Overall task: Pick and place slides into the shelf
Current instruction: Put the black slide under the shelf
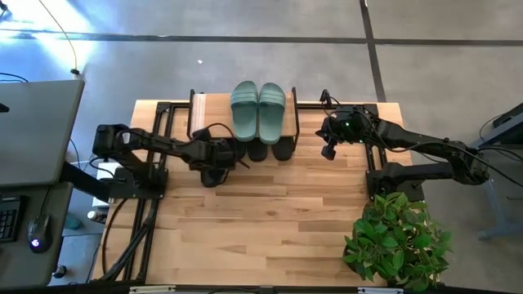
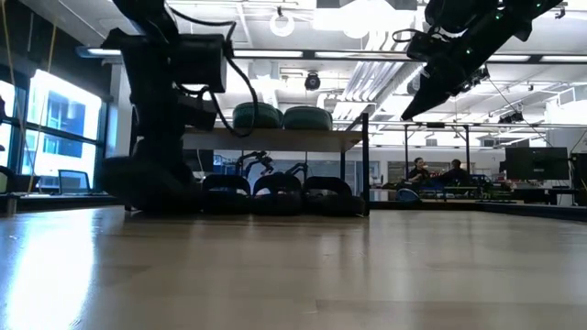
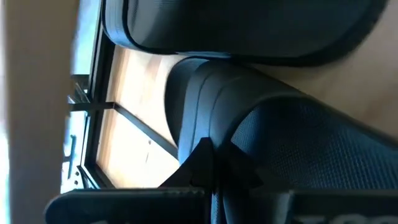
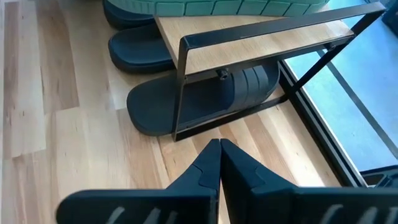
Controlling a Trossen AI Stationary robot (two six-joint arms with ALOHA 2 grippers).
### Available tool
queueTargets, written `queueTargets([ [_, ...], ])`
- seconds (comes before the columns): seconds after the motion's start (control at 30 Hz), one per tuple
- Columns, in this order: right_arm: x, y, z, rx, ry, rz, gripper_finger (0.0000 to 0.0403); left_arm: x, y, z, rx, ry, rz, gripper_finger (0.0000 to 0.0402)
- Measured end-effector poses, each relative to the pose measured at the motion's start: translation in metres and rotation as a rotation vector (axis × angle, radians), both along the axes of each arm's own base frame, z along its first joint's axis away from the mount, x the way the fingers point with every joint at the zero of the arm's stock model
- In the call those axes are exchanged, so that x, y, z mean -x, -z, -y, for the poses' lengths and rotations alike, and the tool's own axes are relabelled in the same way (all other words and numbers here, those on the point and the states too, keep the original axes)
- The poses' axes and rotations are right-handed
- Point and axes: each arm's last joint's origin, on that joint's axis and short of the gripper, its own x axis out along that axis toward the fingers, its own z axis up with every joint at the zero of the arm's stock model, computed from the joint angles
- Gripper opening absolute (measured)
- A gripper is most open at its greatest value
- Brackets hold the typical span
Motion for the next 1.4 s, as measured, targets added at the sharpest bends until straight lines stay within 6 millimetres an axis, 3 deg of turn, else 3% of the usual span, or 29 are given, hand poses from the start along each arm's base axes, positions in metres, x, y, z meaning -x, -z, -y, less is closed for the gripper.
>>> queueTargets([
  [0.4, 0.001, 0.000, 0.001, 0.022, 0.018, -0.013, 0.0000, -0.005, 0.024, -0.012, -0.080, -0.037, -0.089, 0.0000],
  [0.7, 0.001, 0.000, 0.001, 0.021, 0.018, -0.015, 0.0000, -0.007, 0.025, -0.015, -0.116, -0.023, -0.108, 0.0002],
  [1.4, 0.001, 0.001, 0.001, 0.020, 0.018, -0.019, 0.0000, -0.007, 0.024, -0.011, -0.057, -0.015, -0.109, 0.0136],
])
